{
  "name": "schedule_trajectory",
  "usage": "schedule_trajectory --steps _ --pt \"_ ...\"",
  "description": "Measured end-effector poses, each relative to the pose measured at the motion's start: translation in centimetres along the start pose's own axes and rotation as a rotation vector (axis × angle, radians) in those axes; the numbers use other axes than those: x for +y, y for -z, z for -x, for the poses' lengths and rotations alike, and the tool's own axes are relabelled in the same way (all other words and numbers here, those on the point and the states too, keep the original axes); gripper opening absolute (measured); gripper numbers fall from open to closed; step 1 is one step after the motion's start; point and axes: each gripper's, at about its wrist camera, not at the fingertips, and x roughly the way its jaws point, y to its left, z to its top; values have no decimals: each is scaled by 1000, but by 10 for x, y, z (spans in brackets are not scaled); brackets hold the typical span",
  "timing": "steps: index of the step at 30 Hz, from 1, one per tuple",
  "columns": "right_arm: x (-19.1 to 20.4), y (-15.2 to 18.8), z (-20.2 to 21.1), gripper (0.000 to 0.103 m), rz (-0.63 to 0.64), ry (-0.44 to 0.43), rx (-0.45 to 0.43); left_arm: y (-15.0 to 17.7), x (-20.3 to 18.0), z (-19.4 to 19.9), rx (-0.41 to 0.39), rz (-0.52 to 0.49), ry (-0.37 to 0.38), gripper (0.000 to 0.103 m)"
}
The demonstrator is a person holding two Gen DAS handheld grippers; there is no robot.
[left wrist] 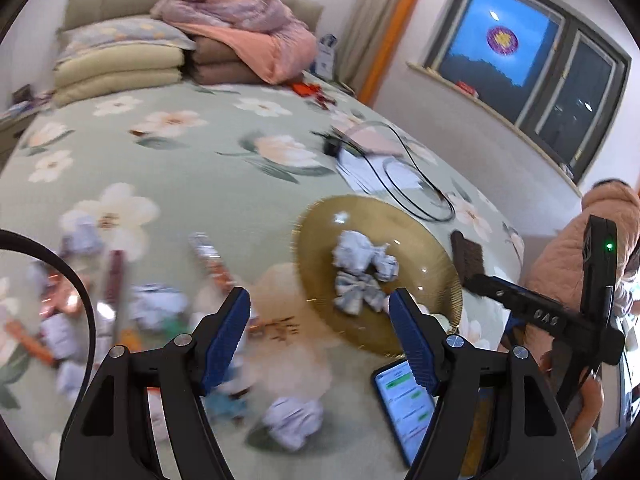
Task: Organize objects
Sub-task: 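Carry the bow and plush to the gold plate and open both tools, then grasp the orange candy box with the left tool while the right grasps the three-bear plush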
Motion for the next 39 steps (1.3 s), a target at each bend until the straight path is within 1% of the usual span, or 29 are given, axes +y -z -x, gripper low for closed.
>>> schedule_trajectory --steps 4,6,8,9,10,11,12,13,14,15,16,17,19,20,22,24,27,30,33,35,36,39 --pt "25 10 29 51 28 -21 -26 14 44 53 -47 46 -76 70" --pt "40 19 36 51 49 -44 -20 27 76 85 -72 93 -132 70" --pt "64 35 41 51 90 -85 -2 39 101 109 -96 134 -184 71" --pt "75 43 41 52 110 -101 5 47 116 122 -106 163 -218 74" --pt "88 52 41 54 129 -117 11 57 132 133 -110 196 -251 76" --pt "103 65 38 66 150 -135 20 63 142 139 -108 217 -267 80" --pt "113 74 35 77 162 -148 26 73 157 146 -101 245 -282 87" --pt "126 88 30 78 172 -157 33 84 172 151 -90 275 -295 91" --pt "137 101 22 78 183 -162 53 92 184 152 -78 298 -306 96" --pt "146 111 14 78 193 -171 81 101 195 153 -59 321 -308 98" --pt "159 126 2 78 207 -185 127 108 205 153 -44 336 -304 98" --pt "164 133 -4 78 211 -192 150 117 218 148 -21 364 -301 98" --pt "182 152 -20 78 228 -226 213 130 232 137 6 397 -321 98" --pt "192 161 -27 78 256 -248 241 135 237 133 11 405 -327 98" --pt "208 172 -36 78 328 -244 258 143 249 119 24 428 -337 98" --pt "225 180 -43 78 426 -219 245 144 264 100 29 473 -346 98" --pt "249 183 -56 78 582 -169 193 132 295 71 -16 587 -350 98" --pt "263 177 -73 78 658 -161 161 113 313 48 -59 643 -407 98" --pt "276 169 -88 78 721 -163 143 94 324 18 -40 651 -450 98" --pt "285 165 -98 78 772 -163 132 87 327 1 -5 646 -497 98" --pt "288 164 -101 78 790 -167 128 86 327 -7 14 636 -529 98" --pt "299 165 -118 78 843 -168 137 86 319 -15 19 570 -591 98"
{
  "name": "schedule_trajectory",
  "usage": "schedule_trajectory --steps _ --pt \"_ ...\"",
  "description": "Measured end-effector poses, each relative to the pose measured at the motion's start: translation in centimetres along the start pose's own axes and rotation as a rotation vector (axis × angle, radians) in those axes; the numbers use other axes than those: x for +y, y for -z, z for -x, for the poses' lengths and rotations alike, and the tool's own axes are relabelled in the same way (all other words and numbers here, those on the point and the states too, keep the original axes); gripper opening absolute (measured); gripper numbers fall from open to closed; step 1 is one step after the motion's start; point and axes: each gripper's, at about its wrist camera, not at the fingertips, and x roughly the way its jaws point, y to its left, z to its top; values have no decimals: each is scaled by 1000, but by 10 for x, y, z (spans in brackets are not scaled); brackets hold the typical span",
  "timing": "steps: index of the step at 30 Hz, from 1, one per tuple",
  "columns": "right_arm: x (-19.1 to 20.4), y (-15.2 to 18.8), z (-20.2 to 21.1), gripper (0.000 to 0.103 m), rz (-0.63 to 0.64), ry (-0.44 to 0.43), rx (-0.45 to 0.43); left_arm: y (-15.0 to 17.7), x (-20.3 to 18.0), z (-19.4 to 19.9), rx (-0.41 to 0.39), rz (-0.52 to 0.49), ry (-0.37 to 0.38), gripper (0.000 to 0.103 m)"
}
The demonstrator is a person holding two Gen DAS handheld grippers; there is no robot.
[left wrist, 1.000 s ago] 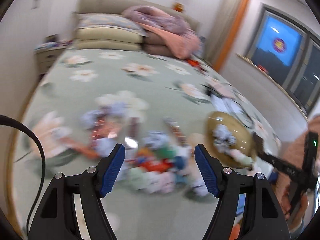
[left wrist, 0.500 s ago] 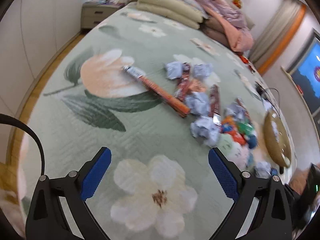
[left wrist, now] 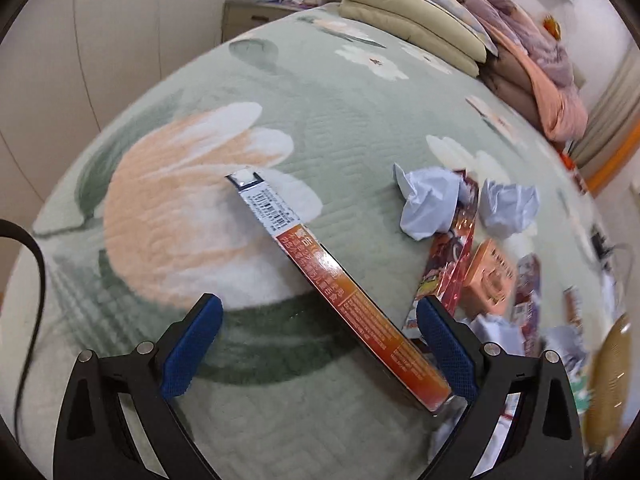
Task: Organize objects
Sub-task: 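Grasp the orange candy box with the left tool while the right grasps the three-bear plush, then carry the candy box and plush to the gold plate and open both tools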
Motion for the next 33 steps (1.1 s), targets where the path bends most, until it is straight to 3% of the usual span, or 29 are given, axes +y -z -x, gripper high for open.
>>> schedule_trajectory --steps 2,4,5,6,7,9,10,13,16,20,23,26,27,28,31,33 --pt "5 -2 -12 78 28 -2 18 3 -1 0 -18 -19 -12 97" --pt "8 0 -21 78 39 -3 34 4 -2 0 -38 -59 -51 87" --pt "11 2 -25 78 55 21 36 2 -3 1 -49 -76 -51 73" --pt "12 4 -26 77 64 31 32 2 -3 2 -51 -89 -52 53" --pt "13 4 -25 73 57 30 19 1 -2 4 -53 -103 -55 46" --pt "10 4 -24 66 33 16 23 0 4 11 -33 -119 -12 20" --pt "10 4 -21 65 22 16 20 0 8 17 -20 -128 12 14" --pt "7 3 -2 63 -42 -9 12 8 13 43 -17 -185 81 14" --pt "1 4 32 63 -207 -101 38 29 18 82 -10 -281 129 14" --pt "5 27 49 64 -429 -185 194 69 36 117 69 -343 198 14" --pt "11 52 43 64 -533 -194 266 103 47 130 84 -386 158 14" --pt "22 63 36 69 -526 -117 250 120 56 125 117 -374 152 16" --pt "26 65 34 73 -518 -120 233 124 57 120 145 -366 154 29" --pt "28 65 31 74 -512 -129 229 128 58 114 178 -360 147 35" --pt "31 66 38 75 -467 -152 192 135 58 111 192 -358 131 38" --pt "29 71 44 75 -448 -177 176 135 58 111 196 -337 145 47"
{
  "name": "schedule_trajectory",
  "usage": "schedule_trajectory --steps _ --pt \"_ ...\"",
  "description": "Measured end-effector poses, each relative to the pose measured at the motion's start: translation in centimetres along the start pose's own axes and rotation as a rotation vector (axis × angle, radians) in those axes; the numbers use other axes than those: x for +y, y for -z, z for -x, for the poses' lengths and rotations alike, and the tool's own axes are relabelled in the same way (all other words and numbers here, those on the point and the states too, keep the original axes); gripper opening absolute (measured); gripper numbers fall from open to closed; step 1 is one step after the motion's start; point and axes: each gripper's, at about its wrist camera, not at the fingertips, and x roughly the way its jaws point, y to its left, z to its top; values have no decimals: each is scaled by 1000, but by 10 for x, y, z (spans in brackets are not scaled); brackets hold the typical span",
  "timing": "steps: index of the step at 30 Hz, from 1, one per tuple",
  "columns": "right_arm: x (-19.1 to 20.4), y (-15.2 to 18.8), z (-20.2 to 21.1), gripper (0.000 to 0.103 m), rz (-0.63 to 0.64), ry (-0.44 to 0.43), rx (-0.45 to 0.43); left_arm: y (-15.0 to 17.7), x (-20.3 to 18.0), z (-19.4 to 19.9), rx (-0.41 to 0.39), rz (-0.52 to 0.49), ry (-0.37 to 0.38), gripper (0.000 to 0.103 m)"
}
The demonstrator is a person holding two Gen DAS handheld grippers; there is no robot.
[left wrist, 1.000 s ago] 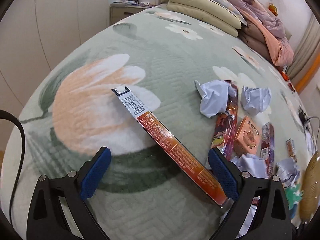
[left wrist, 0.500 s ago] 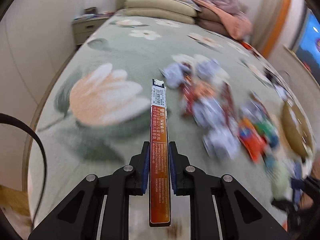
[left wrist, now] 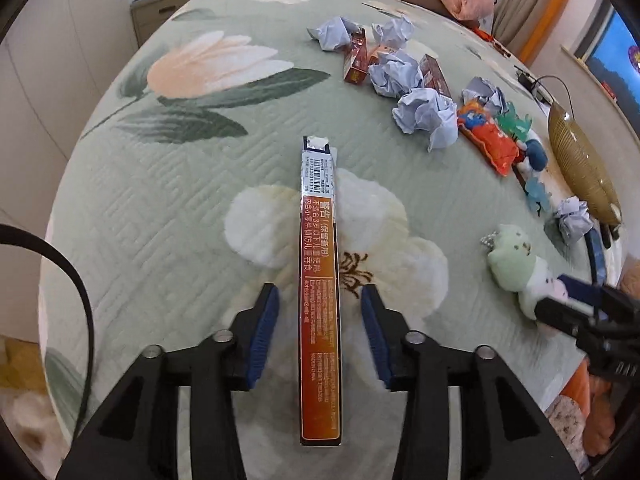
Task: Organize objects
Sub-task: 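Carry the candy box and plush to the gold plate and open both tools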
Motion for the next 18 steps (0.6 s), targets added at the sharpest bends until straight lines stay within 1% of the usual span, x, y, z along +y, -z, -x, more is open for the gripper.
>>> schedule_trajectory --steps 1,3,4,7,8,10,11,12,13,14,15,16,17,18 --pt "-3 3 2 76 12 -8 -5 0 0 0 -3 11 11 52" --pt "-7 6 1 76 27 -26 -4 0 -3 -1 -17 20 36 69" --pt "-9 11 1 76 34 -38 5 1 -5 -2 -26 18 36 71" --pt "-10 10 -7 84 55 -52 12 3 -15 -7 -50 -21 -30 71" --pt "-7 9 -9 89 72 -48 3 4 -19 -8 -53 -41 -56 71" --pt "1 9 -13 91 103 -23 -9 4 -29 -11 -56 -89 -110 68" --pt "4 10 -16 92 123 -4 -15 4 -32 -11 -62 -105 -127 63" --pt "7 12 -18 92 141 16 -26 4 -35 -11 -72 -113 -129 52" --pt "10 15 -19 92 157 37 -39 4 -36 -10 -76 -113 -130 49" --pt "13 19 -19 84 169 72 -62 4 -37 -9 -80 -113 -139 44" --pt "14 21 -18 67 175 101 -85 5 -40 -8 -85 -116 -150 31" --pt "17 25 -15 66 184 114 -115 6 -43 -7 -90 -124 -167 24" --pt "18 28 -12 63 191 95 -127 7 -47 -6 -91 -133 -188 18" --pt "19 31 -9 61 193 74 -139 8 -53 -5 -93 -146 -210 15"
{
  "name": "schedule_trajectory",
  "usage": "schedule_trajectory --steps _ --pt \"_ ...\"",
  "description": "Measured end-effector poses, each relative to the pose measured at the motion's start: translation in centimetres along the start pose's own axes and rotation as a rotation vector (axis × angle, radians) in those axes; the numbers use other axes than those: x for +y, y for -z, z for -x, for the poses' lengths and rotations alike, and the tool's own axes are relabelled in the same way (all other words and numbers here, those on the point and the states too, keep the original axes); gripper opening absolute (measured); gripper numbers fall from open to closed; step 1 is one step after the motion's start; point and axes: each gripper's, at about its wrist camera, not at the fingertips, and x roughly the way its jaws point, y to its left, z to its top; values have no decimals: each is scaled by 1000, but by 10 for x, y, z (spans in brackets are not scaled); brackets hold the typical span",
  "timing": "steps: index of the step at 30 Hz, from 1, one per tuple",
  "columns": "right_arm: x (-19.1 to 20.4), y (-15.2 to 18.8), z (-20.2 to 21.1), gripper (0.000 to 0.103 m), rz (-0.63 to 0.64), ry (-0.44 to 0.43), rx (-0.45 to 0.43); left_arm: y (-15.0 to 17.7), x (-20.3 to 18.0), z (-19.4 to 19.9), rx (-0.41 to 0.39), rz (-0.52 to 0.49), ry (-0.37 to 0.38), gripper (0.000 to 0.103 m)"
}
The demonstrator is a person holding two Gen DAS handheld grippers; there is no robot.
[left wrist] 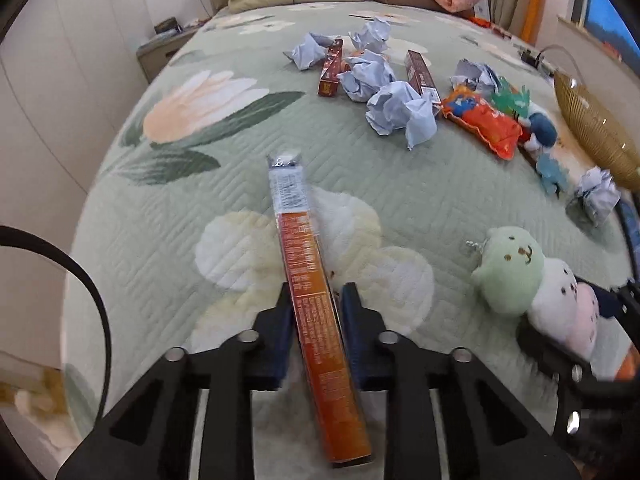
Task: Organize objects
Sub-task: 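Carry the candy box and plush to the gold plate and open both tools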
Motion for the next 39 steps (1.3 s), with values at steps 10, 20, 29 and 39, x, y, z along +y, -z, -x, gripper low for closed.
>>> schedule_trajectory --steps 10,20,29,39 --pt "-29 -4 49 60 -155 -147 -163 -44 -59 47 -90 2 98 14" --pt "-205 -37 140 60 -395 98 -373 -157 -186 103 -291 -68 433 14" --pt "-335 -61 165 61 -612 205 -395 -201 -282 78 -304 -144 591 14" --pt "-361 -68 123 74 -609 230 -312 -216 -311 19 -129 -140 573 42"
